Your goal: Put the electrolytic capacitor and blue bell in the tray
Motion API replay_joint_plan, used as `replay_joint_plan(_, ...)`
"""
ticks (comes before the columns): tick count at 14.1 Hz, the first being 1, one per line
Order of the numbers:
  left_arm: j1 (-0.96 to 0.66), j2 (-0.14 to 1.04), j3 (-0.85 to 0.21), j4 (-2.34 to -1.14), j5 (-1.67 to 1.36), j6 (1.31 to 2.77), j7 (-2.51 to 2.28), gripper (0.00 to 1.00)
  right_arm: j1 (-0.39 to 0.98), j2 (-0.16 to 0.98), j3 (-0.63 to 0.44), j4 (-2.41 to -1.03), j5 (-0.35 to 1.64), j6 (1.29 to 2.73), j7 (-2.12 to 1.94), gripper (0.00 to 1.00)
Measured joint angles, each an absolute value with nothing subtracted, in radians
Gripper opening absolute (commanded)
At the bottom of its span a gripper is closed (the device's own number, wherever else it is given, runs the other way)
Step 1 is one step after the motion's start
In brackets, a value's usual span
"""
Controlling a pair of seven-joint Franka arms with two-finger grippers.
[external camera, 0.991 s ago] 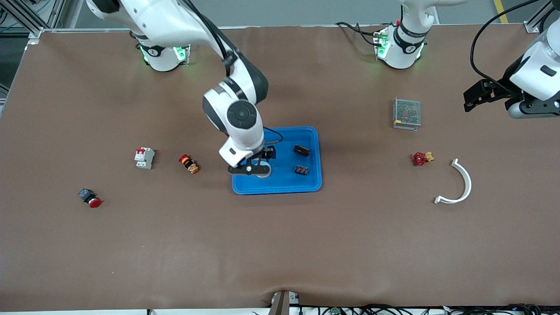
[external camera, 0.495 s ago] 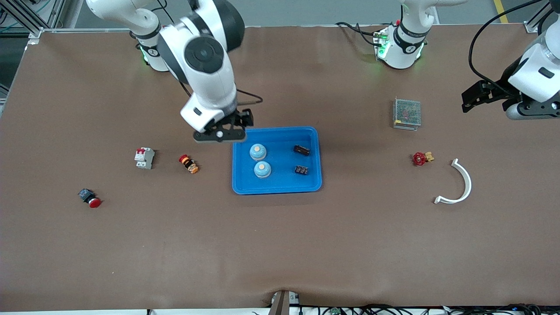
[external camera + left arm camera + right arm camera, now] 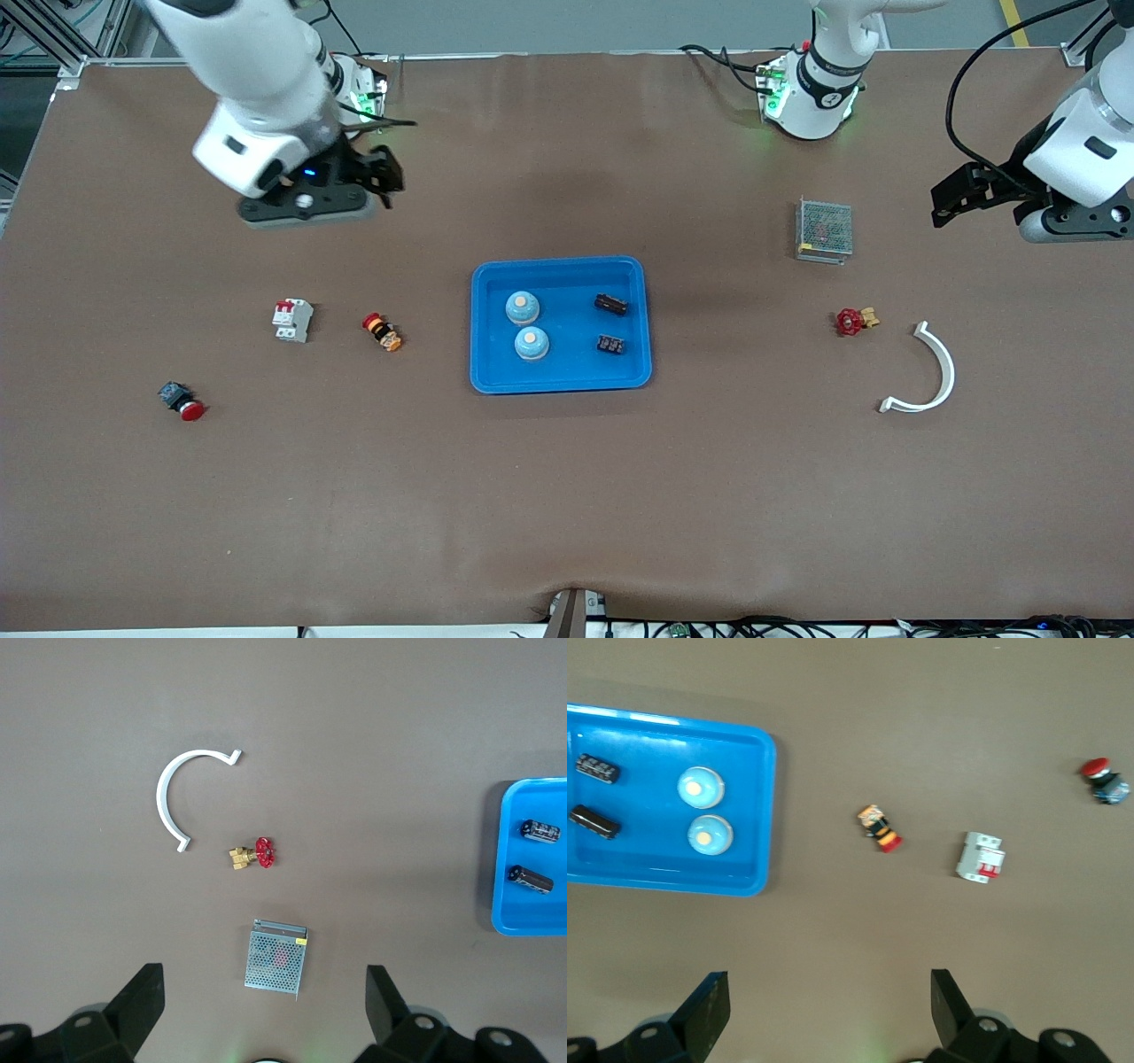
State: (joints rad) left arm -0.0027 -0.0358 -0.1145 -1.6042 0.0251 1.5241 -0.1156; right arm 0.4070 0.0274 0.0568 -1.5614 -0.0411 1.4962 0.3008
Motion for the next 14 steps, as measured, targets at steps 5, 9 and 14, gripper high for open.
replay_joint_plan(5,0.001,-0.036,-0.114,-1.603,0.025,1.513,-0.116,1.00,0.230,-0.035,0.053,-1.601,-0.041,1.492,0.127,1.00)
replay_joint_plan(9,0.002,-0.039,-0.111,-1.597,0.025,1.507,-0.116,1.00,0.107,-0.044,0.052,-1.615,-0.033,1.512,0.036,1.00)
replay_joint_plan(14,0.002,-0.061,-0.110,-1.596,0.025,1.493,-0.116,1.00,0.031,-0.045,0.025,-1.617,-0.025,1.522,-0.040,1.00)
